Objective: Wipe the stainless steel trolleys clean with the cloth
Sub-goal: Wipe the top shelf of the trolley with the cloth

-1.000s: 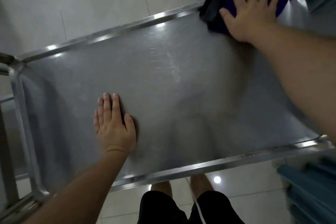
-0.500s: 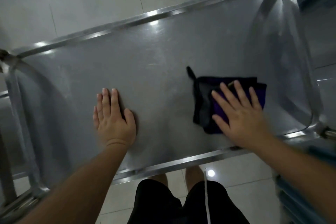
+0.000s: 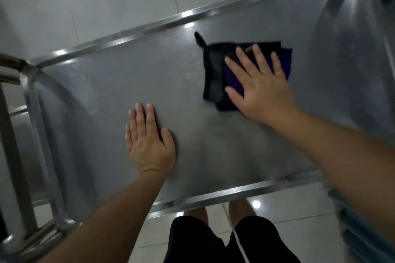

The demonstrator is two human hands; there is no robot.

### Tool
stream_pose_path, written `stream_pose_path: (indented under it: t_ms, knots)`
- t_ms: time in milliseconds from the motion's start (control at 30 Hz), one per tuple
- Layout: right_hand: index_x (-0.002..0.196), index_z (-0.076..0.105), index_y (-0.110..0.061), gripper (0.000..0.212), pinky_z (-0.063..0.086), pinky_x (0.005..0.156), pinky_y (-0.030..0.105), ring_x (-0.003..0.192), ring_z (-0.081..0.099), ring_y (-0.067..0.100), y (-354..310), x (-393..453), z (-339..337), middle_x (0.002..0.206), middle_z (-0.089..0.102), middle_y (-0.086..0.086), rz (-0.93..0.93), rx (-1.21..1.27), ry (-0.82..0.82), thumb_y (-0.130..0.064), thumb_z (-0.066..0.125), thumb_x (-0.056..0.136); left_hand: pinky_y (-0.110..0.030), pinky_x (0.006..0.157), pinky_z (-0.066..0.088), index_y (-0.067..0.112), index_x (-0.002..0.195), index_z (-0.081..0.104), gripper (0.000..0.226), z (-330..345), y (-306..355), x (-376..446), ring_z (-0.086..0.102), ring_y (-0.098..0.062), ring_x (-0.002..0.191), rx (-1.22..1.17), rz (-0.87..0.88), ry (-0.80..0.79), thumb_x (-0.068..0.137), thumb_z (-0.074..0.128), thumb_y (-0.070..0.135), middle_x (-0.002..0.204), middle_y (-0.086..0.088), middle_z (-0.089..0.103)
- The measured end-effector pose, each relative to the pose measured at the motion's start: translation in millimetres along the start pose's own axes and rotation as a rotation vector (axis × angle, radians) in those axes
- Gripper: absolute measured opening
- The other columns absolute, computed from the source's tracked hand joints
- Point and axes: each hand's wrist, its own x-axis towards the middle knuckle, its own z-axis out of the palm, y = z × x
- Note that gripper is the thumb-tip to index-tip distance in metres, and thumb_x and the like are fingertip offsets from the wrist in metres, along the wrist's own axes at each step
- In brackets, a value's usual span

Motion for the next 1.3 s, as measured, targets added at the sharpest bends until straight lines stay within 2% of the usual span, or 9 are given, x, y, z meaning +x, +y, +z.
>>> stream_pose_path:
  t_ms: [167, 367, 500, 667, 800, 900, 1100, 1233, 1300]
  knots:
    - [0.165, 0.001, -0.039, 0.077, -0.002, 0.127, 0.058, 0.160, -0.007, 0.030, -3.1, 125.7, -23.9, 0.175, -0.004, -0.003, 0.057, 0.041, -0.004, -0.074, 0.011, 0.097, -0.039, 0.132, 0.000, 0.024, 0.169, 0.021, 0.072, 3.4, -3.4, 3.4, 0.003, -0.018, 0.163, 0.011, -0.002, 0.021, 0.101, 0.034, 0.044, 0.177, 0.000, 0.013]
    - [0.166, -0.002, -0.036, 0.077, 0.000, 0.127, 0.058, 0.160, -0.008, 0.031, -18.4, 125.2, -28.4, 0.175, -0.006, -0.002, 0.133, 0.078, 0.006, -0.070, 0.011, 0.099, -0.036, 0.131, -0.003, 0.026, 0.169, 0.019, 0.072, 2.3, -3.3, 5.6, 0.002, -0.017, 0.163, 0.009, -0.017, 0.009, 0.101, 0.035, 0.044, 0.177, 0.002, 0.011]
    - [0.167, 0.008, -0.032, 0.076, 0.001, 0.127, 0.058, 0.161, -0.002, 0.031, -47.6, 61.4, -16.4, 0.175, 0.001, -0.003, 0.105, 0.074, -0.050, -0.067, 0.016, 0.100, -0.036, 0.131, -0.005, 0.028, 0.169, 0.017, 0.071, 1.6, -3.3, 4.1, -0.001, -0.016, 0.163, 0.006, -0.011, 0.003, 0.102, 0.035, 0.043, 0.178, 0.002, 0.009]
    - [0.166, 0.020, -0.032, 0.074, 0.008, 0.126, 0.060, 0.161, 0.004, 0.029, -82.4, -80.2, 11.9, 0.175, 0.011, -0.002, -0.035, 0.055, -0.059, -0.063, 0.034, 0.101, -0.034, 0.130, -0.007, 0.029, 0.169, 0.017, 0.072, 0.6, -3.2, 2.7, 0.001, -0.016, 0.163, -0.017, -0.008, -0.003, 0.101, 0.037, 0.043, 0.177, 0.002, 0.010]
    - [0.166, 0.018, -0.033, 0.074, 0.014, 0.125, 0.063, 0.161, 0.006, 0.029, -99.5, -183.9, 30.4, 0.175, 0.009, -0.004, -0.187, 0.067, -0.112, -0.063, 0.039, 0.102, -0.033, 0.129, -0.009, 0.029, 0.169, 0.016, 0.072, -5.4, 0.2, 0.6, -0.001, -0.014, 0.163, -0.049, -0.007, -0.028, 0.100, 0.033, 0.044, 0.178, 0.003, 0.008]
    - [0.166, 0.018, -0.034, 0.074, 0.017, 0.124, 0.063, 0.161, 0.009, 0.028, -99.9, -201.5, 31.1, 0.175, 0.010, -0.005, -0.217, 0.053, -0.145, -0.062, 0.041, 0.102, -0.033, 0.129, -0.007, 0.030, 0.169, 0.015, 0.070, -14.7, -3.7, -0.8, -0.003, -0.013, 0.163, -0.084, 0.030, -0.077, 0.103, 0.031, 0.044, 0.178, 0.004, 0.006]
    - [0.165, 0.022, -0.035, 0.075, 0.019, 0.123, 0.064, 0.161, 0.011, 0.028, -103.6, -169.5, 23.5, 0.174, 0.014, -0.004, -0.223, 0.020, -0.139, -0.062, 0.045, 0.099, -0.037, 0.129, 0.017, 0.020, 0.168, 0.027, 0.060, -27.7, -40.9, 2.3, 0.011, -0.015, 0.162, 0.030, 0.250, -0.034, 0.110, 0.034, 0.035, 0.175, 0.000, 0.018]
    - [0.163, 0.030, -0.035, 0.070, 0.016, 0.125, 0.060, 0.160, 0.016, 0.028, -105.9, -70.8, 6.5, 0.172, 0.022, -0.004, -0.172, 0.003, -0.074, -0.061, 0.042, 0.099, -0.036, 0.128, 0.015, 0.018, 0.166, 0.032, 0.063, -15.9, -41.8, 3.3, 0.014, -0.015, 0.161, 0.009, 0.240, 0.009, 0.106, 0.040, 0.034, 0.174, -0.002, 0.022]
    - [0.165, 0.024, -0.037, 0.072, 0.009, 0.127, 0.058, 0.161, 0.009, 0.027, -108.6, -9.3, -3.2, 0.173, 0.015, -0.005, -0.113, 0.005, -0.085, -0.065, 0.032, 0.099, -0.037, 0.127, 0.017, 0.017, 0.166, 0.033, 0.064, -13.2, -44.5, 4.8, 0.017, -0.016, 0.161, 0.016, 0.258, 0.023, 0.104, 0.042, 0.034, 0.174, -0.003, 0.024]
